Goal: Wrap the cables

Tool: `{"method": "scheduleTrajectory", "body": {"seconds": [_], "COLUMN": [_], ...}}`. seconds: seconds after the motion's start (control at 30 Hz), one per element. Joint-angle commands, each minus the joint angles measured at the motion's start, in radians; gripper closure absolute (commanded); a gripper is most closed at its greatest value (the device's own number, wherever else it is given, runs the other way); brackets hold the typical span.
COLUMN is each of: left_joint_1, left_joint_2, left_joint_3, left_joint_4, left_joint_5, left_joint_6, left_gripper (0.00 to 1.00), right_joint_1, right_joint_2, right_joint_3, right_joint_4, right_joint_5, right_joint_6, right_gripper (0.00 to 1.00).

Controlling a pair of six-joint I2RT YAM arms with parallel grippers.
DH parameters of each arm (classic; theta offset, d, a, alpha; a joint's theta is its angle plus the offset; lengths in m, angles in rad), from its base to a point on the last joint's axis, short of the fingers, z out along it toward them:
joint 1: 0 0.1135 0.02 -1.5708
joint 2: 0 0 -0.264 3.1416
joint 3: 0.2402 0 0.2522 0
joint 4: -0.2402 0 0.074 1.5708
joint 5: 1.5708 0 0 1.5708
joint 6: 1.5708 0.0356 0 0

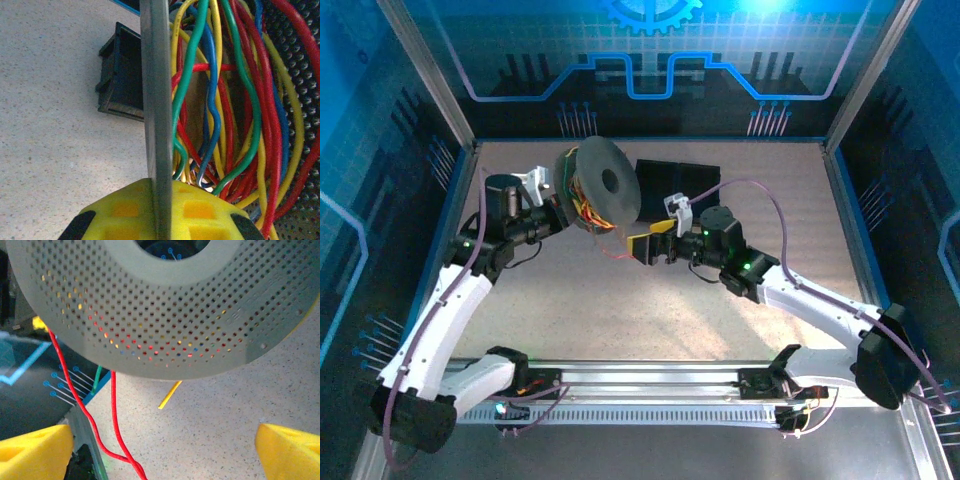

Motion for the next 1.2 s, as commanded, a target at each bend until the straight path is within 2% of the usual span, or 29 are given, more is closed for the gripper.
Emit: {"method": "scheduleTrajectory", "body": {"seconds": [0.0, 0.1, 0.17, 0.27, 0.43, 0.7, 0.87, 1.0, 1.17], "left_joint_1": [-0.009, -0.019, -0.026, -0.038, -0.062, -0.087, -0.096, -0.104, -0.111], "left_joint_2": [-0.084, -0.116, -0.131, -0.142, -0.146, -0.149, -0.153, -0.152, -0.154], "left_joint_3": [0.001, -0.032, -0.051, -0.073, -0.090, -0.081, -0.084, -0.085, -0.091], "left_joint_4": [0.218, 0.251, 0.271, 0.303, 0.340, 0.335, 0.335, 0.340, 0.345], "left_joint_5": [-0.031, -0.072, -0.093, -0.103, -0.108, -0.118, -0.122, -0.123, -0.125], "left_joint_6": [0.049, 0.070, 0.081, 0.096, 0.105, 0.112, 0.114, 0.114, 0.115], "left_gripper": [1.00, 1.00, 1.00, 1.00, 1.00, 1.00, 1.00, 1.00, 1.00], "right_joint_1": [-0.011, -0.017, -0.035, -0.059, -0.087, -0.088, -0.070, -0.046, -0.028], "right_joint_2": [-0.073, -0.141, -0.189, -0.257, -0.267, -0.159, -0.086, -0.035, 0.015], "right_joint_3": [0.016, 0.015, 0.001, -0.062, -0.129, -0.139, -0.140, -0.126, -0.124], "right_joint_4": [-0.035, -0.200, -0.285, -0.309, -0.251, -0.172, -0.104, -0.065, -0.017], "right_joint_5": [0.070, 0.217, 0.246, 0.238, 0.135, 0.053, 0.037, 0.036, 0.031], "right_joint_6": [0.120, 0.255, 0.320, 0.402, 0.526, 0.625, 0.676, 0.694, 0.716], "right_gripper": [0.03, 0.03, 0.03, 0.07, 0.17, 0.34, 0.39, 0.50, 0.54]}}
